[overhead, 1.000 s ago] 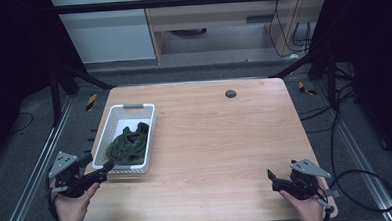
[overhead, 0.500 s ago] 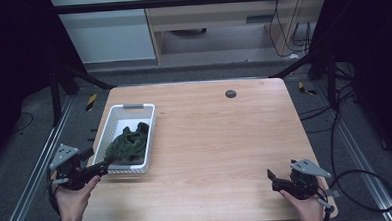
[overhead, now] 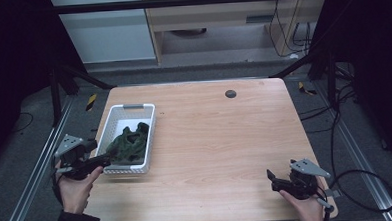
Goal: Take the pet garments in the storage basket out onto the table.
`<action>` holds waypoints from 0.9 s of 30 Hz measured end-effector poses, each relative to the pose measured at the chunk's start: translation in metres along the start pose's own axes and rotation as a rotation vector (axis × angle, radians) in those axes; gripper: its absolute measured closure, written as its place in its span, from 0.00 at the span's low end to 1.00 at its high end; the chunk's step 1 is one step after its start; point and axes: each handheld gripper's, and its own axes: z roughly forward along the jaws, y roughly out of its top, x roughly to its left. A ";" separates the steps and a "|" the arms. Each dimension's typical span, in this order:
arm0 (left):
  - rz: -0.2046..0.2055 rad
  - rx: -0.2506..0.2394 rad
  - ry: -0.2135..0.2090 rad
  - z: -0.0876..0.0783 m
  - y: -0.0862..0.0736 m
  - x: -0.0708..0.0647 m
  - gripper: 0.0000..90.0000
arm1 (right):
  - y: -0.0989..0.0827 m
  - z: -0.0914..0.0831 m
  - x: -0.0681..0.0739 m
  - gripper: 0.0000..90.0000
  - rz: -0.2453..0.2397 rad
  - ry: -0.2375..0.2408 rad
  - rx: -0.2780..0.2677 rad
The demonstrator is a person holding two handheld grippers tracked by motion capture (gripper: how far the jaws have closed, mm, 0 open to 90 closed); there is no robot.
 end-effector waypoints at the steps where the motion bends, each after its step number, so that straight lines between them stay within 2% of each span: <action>1: 0.003 0.004 -0.001 0.002 0.000 0.000 0.20 | 0.000 0.000 0.000 0.10 -0.001 0.000 0.000; 8: 0.021 0.053 -0.010 0.017 0.002 -0.002 0.20 | 0.000 0.000 0.000 0.10 -0.004 0.001 0.005; 20: 0.043 0.120 -0.009 0.031 0.010 0.000 0.20 | 0.000 0.001 0.001 0.10 0.009 0.010 0.014; 23: 0.062 0.142 -0.008 0.036 0.011 -0.001 0.20 | -0.001 0.002 0.000 0.10 -0.002 0.007 0.017; 27: 0.066 0.160 -0.005 0.041 0.014 0.000 0.19 | -0.001 0.002 0.001 0.10 -0.004 0.012 0.020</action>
